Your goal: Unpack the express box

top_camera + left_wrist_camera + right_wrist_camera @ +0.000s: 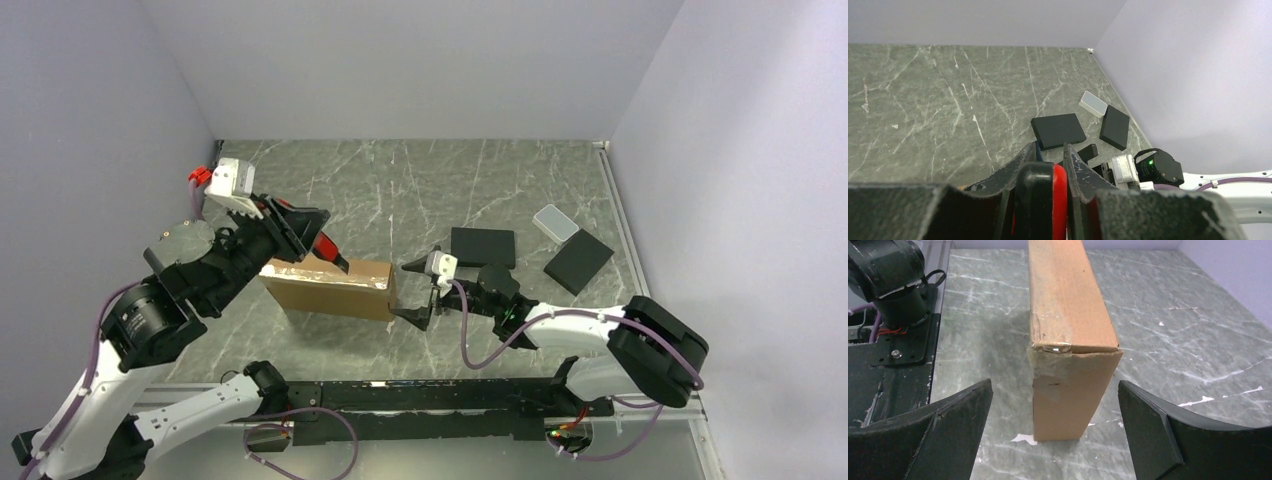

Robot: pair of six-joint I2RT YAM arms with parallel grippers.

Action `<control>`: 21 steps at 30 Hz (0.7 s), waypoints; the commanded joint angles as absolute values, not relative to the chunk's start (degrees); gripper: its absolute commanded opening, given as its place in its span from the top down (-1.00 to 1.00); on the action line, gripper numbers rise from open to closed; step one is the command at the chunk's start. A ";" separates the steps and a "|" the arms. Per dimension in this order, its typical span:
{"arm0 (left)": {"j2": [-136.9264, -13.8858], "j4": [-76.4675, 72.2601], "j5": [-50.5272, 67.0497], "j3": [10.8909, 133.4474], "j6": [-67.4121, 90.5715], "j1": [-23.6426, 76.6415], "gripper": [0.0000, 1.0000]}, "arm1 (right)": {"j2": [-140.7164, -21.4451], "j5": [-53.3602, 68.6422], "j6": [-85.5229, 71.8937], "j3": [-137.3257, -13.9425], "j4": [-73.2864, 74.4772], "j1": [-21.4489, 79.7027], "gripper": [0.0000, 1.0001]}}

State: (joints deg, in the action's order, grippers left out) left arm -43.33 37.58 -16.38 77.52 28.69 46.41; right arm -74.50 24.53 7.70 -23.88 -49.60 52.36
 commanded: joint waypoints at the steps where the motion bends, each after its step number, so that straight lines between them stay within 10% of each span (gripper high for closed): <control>1: -45.26 34.93 -15.55 80.52 28.38 46.21 1.00 | -77.69 26.67 6.34 -24.43 -60.66 52.21 -0.99; 21: -52.00 27.19 -6.25 79.24 20.51 46.29 1.00 | -91.30 24.66 4.55 -28.29 -70.99 51.94 -0.99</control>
State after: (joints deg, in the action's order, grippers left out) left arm -49.91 34.39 -9.74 78.65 24.43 46.37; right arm -89.60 24.23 4.49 -25.19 -65.36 52.21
